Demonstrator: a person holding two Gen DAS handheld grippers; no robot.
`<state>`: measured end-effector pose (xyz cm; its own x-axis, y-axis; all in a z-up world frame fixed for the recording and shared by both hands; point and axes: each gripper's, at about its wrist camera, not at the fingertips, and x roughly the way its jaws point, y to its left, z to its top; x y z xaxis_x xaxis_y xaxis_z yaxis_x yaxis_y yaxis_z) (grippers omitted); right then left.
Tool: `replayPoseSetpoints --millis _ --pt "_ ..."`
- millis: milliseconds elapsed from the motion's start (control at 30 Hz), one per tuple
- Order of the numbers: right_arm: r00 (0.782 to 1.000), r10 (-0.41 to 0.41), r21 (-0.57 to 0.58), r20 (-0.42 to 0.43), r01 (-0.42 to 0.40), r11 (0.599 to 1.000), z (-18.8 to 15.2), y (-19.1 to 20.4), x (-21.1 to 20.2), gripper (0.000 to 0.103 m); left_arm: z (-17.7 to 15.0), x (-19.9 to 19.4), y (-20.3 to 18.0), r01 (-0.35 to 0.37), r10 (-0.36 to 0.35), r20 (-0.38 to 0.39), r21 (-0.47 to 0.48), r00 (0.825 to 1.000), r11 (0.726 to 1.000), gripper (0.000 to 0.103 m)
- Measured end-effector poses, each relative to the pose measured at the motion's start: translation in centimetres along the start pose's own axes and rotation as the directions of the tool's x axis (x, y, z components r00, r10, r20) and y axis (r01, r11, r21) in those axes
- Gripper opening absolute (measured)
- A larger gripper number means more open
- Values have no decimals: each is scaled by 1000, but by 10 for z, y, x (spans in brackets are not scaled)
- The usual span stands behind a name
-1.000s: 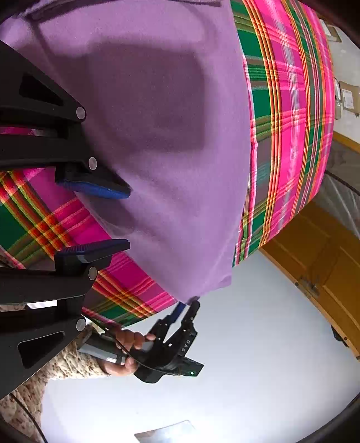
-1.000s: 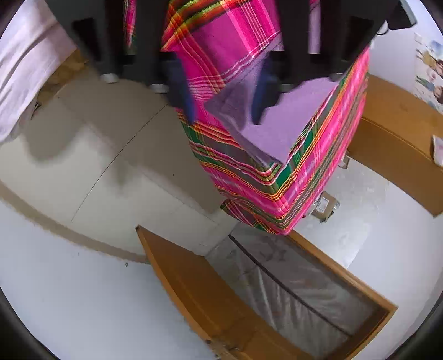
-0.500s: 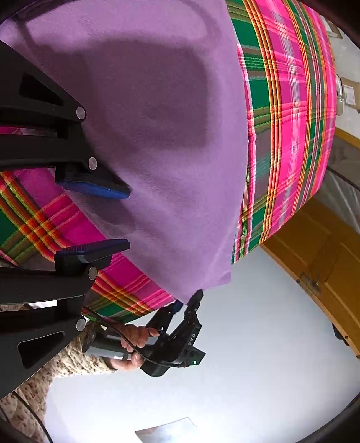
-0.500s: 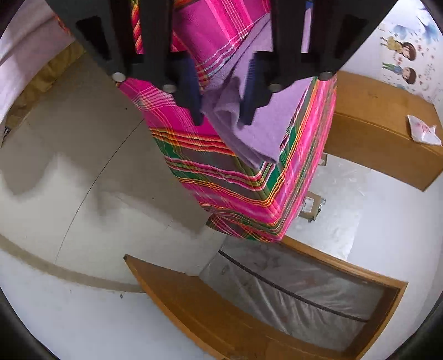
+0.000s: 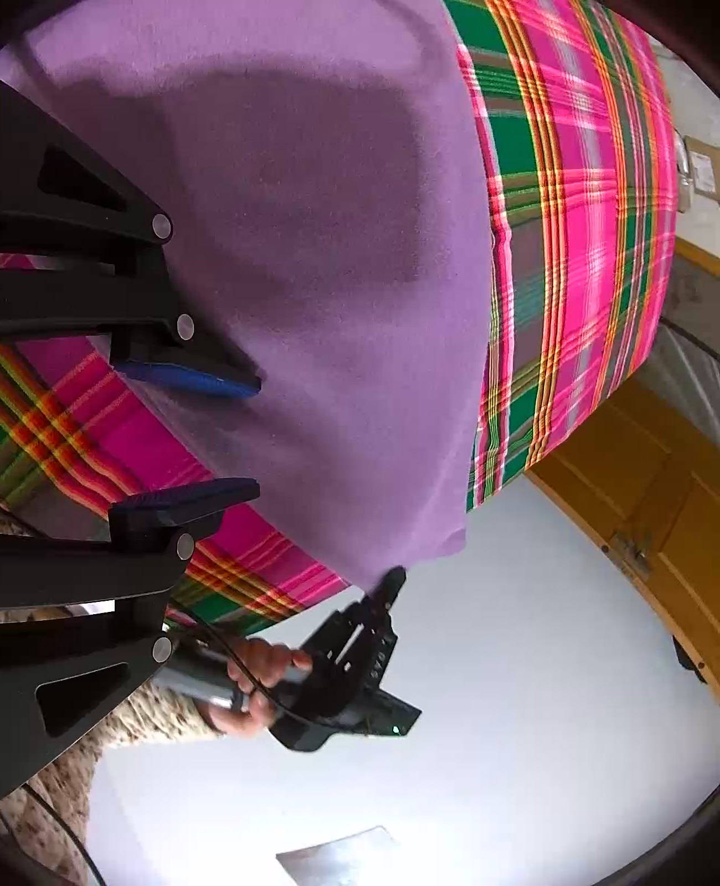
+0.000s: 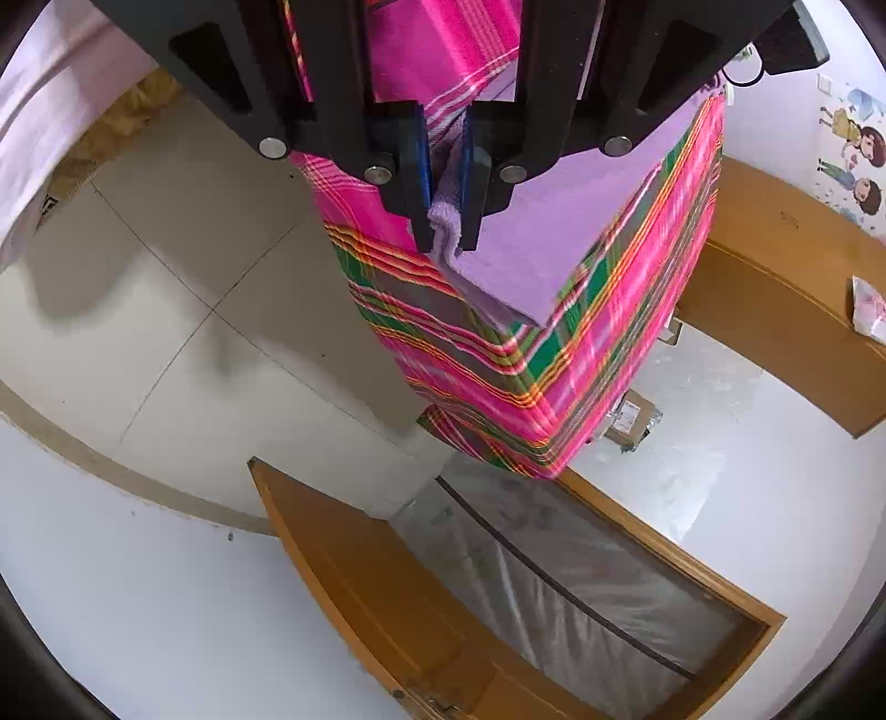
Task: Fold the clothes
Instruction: 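Grasp the garment's edge with the right tool and lift it up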
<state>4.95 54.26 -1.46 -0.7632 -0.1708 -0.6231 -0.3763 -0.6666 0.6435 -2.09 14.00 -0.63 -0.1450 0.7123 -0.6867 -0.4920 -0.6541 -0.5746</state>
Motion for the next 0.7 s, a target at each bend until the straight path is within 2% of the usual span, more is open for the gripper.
replayPoseSetpoints --millis 167,433,700 --pt "1000 -1 -34 23 2 999 2 9 -5 9 2 5 -6 10 -10 -16 25 1000 1000 31" --pt "994 54 -179 96 -36 983 0 54 -32 9 1 4 -6 31 -30 -13 27 999 999 31" --pt "980 166 -279 109 -130 952 -10 101 -56 9 -1 4 -5 48 -48 -8 31 999 998 31"
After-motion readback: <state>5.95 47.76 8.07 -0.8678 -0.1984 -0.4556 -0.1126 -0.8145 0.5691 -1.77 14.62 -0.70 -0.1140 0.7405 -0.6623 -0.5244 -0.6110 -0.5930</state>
